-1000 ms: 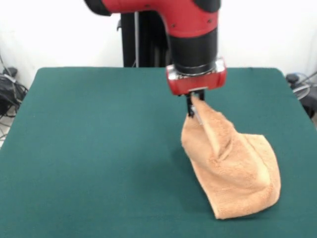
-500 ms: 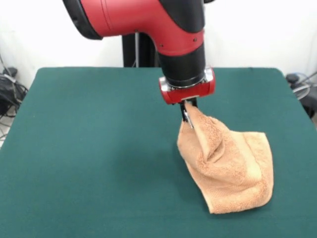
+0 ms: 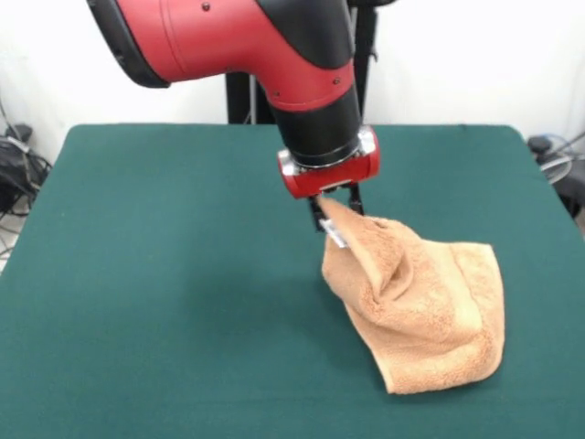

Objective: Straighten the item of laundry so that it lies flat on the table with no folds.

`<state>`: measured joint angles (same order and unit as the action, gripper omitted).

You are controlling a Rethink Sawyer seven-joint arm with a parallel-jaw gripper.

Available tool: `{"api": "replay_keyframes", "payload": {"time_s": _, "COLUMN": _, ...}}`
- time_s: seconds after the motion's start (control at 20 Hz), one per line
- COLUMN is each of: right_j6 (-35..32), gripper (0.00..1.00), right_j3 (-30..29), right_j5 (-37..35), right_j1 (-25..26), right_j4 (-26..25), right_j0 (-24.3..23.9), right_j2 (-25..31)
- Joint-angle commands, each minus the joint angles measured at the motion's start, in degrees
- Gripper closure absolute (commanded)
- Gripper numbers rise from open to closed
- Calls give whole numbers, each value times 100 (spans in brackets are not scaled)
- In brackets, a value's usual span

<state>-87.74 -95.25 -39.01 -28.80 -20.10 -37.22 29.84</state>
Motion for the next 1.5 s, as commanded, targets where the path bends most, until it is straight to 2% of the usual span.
{"api": "replay_keyframes", "payload": {"time_s": 0.05, "right_j6": 711, "gripper": 0, "right_j3": -506, "right_j5": 105, "right_j1": 4, "right_j4": -384, "right_j0": -37, "right_j2": 360}}
{"api": "replay_keyframes", "payload": {"time_s": 0.65, "right_j6": 241, "gripper": 0, "right_j3": -478, "right_j5": -428, "right_j1": -325, "right_j4": -271, "right_j0": 314, "right_j2": 221}}
{"api": "replay_keyframes", "payload": {"time_s": 0.85, "right_j6": -190, "gripper": 0, "right_j3": -665, "right_j5": -683, "right_j1": -728, "right_j4": 56, "right_j0": 497, "right_j2": 160}}
{"api": "replay_keyframes", "payload": {"time_s": 1.0, "right_j6": -397, "gripper": 0, "right_j3": -708, "right_j5": -1135, "right_j1": -1135, "right_j4": 364, "right_j0": 678, "right_j2": 148}}
{"api": "replay_keyframes", "payload": {"time_s": 1.3, "right_j6": -715, "gripper": 0, "right_j3": -426, "right_j5": -2073, "right_j1": -1881, "right_j4": 819, "right_j0": 1100, "right_j2": -12}}
{"api": "replay_keyframes", "payload": {"time_s": 1.5, "right_j6": -739, "gripper": 0, "right_j3": -318, "right_j5": -1886, "right_j1": -1649, "right_j4": 908, "right_j0": 1170, "right_j2": -39}}
